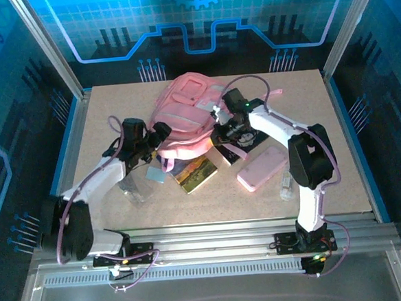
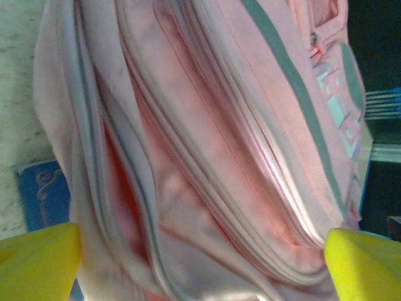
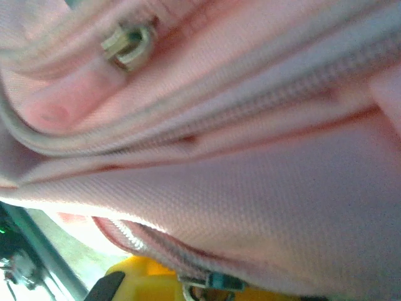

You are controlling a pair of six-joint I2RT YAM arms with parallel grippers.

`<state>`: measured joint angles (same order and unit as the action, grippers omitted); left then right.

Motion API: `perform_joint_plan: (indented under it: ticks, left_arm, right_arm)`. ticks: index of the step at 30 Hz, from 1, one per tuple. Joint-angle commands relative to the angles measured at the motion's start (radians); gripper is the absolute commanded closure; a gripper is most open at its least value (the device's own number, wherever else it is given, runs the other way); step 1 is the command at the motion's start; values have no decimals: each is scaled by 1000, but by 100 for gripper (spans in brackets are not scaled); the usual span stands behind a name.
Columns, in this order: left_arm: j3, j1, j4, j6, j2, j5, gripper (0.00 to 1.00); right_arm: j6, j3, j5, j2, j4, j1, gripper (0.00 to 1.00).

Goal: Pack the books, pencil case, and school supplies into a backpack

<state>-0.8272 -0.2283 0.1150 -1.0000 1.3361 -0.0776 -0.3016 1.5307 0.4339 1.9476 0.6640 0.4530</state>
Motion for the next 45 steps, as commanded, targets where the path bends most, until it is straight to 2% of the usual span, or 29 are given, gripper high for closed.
perform_joint_plan:
  ticks: [1, 3, 7, 15, 17, 19, 21, 22, 23, 24, 28, 30, 33, 35, 37, 38, 39, 40, 41, 42, 45]
  left_arm:
    - [63, -45, 19, -179, -138, 76, 1]
    - [100, -81, 26, -251, -185, 126, 1]
    - [150, -129, -57, -368, -174, 142, 1]
    - [93, -157, -223, -416, 81, 164, 1]
    - [74, -157, -268, -387, 130, 193, 7]
    - [48, -152, -278, -359, 171, 221, 21]
    - [29, -150, -295, -318, 202, 253, 53]
    - [23, -144, -311, -299, 213, 249, 73]
    - [18, -139, -332, -277, 224, 231, 99]
    - [11, -134, -321, -277, 229, 217, 100]
    - [17, -136, -300, -268, 206, 206, 100]
    - [30, -138, -286, -268, 180, 215, 100]
    - [41, -144, -276, -266, 158, 234, 100]
    - [40, -151, -278, -274, 156, 233, 100]
    - [36, -159, -289, -278, 163, 220, 100]
    - [32, -163, -299, -278, 167, 206, 88]
    - [27, -166, -310, -270, 169, 185, 53]
    - [15, -170, -304, -255, 171, 167, 24]
    - [-8, -175, -256, -237, 167, 149, 3]
    - [-32, -181, -205, -201, 157, 139, 1]
    - [-56, -187, -80, -96, 98, 161, 1]
  right_arm:
    - [-184, 30, 119, 38, -242, 41, 100]
    - [-199, 70, 138, 68, -242, 67, 100]
    - [-199, 89, 167, 81, -231, 113, 100]
    - [-171, -65, 221, -15, -263, 157, 100]
    - [-124, -90, 234, -32, -226, 158, 100]
    - [-53, -102, 228, -45, -160, 156, 100]
    - [45, -103, 198, -52, -73, 152, 100]
    - [90, -98, 173, -51, -29, 145, 100]
    - [132, -86, 151, -46, 10, 134, 100]
    - [169, -69, 96, -35, 62, 114, 100]
    - [217, 11, -147, 14, 188, 28, 100]
    - [197, 56, -325, 30, 221, -19, 100]
    - [150, 119, -479, 45, 252, -53, 100]
    - [133, 142, -478, 41, 243, -54, 100]
    - [135, 129, -377, 25, 200, -44, 100]
    - [135, 113, -304, 12, 175, -41, 89]
    - [133, 90, -231, -1, 148, -40, 69]
    - [121, 63, -191, -15, 125, -42, 50]
    - [104, 29, -156, -33, 99, -46, 37]
    - [81, -6, -131, -52, 73, -52, 29]
    - [-32, -120, -77, -105, -15, -83, 14]
